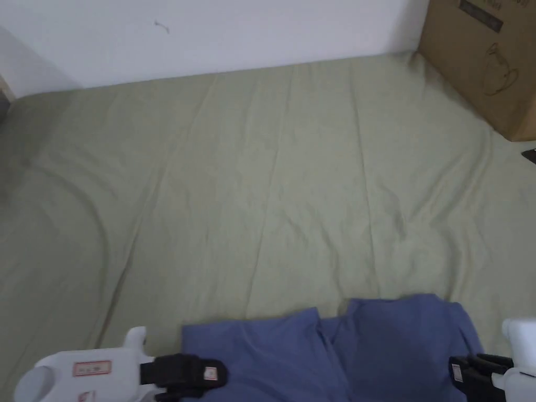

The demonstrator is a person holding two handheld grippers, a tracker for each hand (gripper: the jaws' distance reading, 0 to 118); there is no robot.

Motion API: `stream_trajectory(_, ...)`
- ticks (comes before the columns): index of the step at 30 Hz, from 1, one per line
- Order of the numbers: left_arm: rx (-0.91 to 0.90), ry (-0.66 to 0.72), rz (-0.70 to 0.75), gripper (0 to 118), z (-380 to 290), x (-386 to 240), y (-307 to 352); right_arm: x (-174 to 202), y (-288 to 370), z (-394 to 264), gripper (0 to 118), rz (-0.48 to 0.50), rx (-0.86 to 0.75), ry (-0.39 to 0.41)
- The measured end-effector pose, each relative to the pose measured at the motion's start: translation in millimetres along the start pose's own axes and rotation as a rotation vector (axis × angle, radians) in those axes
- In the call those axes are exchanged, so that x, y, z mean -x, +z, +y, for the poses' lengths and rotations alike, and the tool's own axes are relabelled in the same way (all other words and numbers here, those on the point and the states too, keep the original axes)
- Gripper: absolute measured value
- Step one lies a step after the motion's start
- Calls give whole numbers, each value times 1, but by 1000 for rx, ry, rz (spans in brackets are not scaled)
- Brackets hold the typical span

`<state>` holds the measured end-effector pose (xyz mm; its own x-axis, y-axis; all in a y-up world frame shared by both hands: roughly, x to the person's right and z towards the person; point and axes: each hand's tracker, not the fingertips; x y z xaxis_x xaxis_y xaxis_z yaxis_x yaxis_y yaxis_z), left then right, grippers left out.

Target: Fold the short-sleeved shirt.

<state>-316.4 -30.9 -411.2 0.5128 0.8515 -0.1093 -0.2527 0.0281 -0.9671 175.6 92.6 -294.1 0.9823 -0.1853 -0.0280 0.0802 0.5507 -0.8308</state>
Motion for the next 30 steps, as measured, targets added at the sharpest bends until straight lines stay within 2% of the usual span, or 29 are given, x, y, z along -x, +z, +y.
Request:
stream_trajectory(7,-120,44,234,9,2,21,116,8,-5,-2,0,38,4,26)
stream_trajectory(12,-142,44,389,9,-5,-26,137,7,-9,-5,0,62,5,11)
stream_trajectory(17,-113,-122,543,9,-13,-117,107,-1,-4,-7,0,78,-3,-5)
stream_trajectory(19,-97,-212,505,9,-12,-148,95,-8,0,-8,0,96,-9,-21)
stream_trajectory(23,-63,-282,431,9,-12,-204,50,-25,8,-13,0,84,-34,-45)
stream_trajectory(26,-18,-347,394,9,-8,-231,-5,-40,13,-16,0,81,-42,-83)
stream_trajectory(29,86,-349,368,9,-5,-239,-71,-54,20,-21,0,73,-43,-104)
stream_trajectory(30,135,-390,360,10,-5,-239,-95,-58,22,-23,0,61,-46,-110)
